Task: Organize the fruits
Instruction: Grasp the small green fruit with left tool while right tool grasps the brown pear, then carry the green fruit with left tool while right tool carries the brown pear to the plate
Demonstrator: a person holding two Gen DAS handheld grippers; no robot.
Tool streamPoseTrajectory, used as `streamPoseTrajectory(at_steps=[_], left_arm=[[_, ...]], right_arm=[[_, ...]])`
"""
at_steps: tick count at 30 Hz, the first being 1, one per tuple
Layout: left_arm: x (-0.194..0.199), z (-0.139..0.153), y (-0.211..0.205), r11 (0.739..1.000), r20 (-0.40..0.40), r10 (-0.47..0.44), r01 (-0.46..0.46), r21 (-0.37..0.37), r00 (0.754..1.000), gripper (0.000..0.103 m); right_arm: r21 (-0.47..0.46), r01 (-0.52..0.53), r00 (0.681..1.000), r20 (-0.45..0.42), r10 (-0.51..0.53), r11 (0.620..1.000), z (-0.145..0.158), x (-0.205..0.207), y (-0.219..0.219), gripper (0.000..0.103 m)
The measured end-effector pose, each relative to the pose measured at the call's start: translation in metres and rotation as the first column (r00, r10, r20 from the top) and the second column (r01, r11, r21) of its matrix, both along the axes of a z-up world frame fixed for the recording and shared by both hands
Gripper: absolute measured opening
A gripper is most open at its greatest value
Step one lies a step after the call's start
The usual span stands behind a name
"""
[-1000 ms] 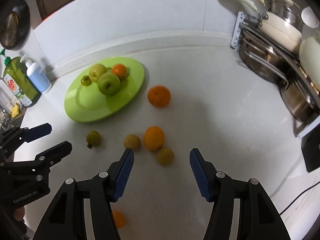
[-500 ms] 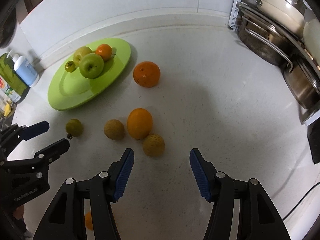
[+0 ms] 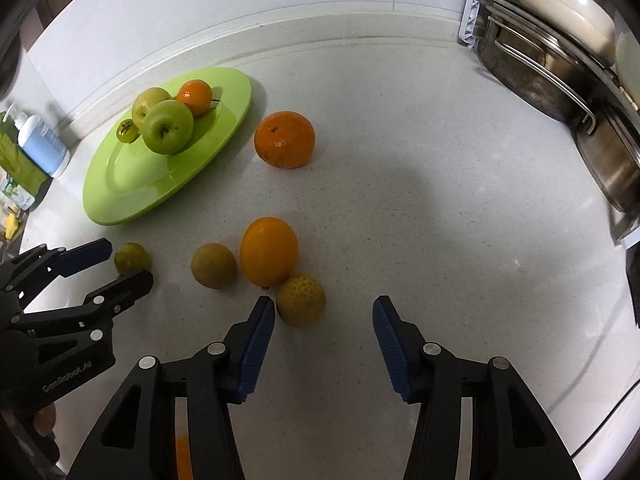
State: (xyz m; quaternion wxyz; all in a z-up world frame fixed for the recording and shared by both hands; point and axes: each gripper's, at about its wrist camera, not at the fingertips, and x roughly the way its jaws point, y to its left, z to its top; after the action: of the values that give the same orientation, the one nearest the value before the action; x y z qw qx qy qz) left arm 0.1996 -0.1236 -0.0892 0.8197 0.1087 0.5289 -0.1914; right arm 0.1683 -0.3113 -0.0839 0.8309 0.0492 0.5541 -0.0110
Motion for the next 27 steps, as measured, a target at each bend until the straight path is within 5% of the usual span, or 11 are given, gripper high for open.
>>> streamPoseTrajectory(at_steps=[11, 13, 27], left_arm=[[0.005, -0.006, -0.005, 1.000, -0.017, -0.003, 0.003, -0.008, 1.000, 0.029], [0.005, -0.006, -0.005, 1.000, -0.015, -0.003, 0.003, -0.009, 1.000, 0.029], [-0.009, 0.013, -0.001, 0.999, 0.008, -0.016, 0.017, -0.042, 1.000, 0.029]], right_arm=[[0.011, 0.002, 1.000, -0.012, -0.001, 1.000, -0.005, 0.002, -0.001, 0.034], [0.011, 0.002, 1.000, -0.013, -0.002, 1.000, -0.006, 0.002, -0.001, 0.028], [0.016, -0.014, 1.000, 0.010, 0.014, 1.000, 0.009, -0.008, 0.002, 0.027]])
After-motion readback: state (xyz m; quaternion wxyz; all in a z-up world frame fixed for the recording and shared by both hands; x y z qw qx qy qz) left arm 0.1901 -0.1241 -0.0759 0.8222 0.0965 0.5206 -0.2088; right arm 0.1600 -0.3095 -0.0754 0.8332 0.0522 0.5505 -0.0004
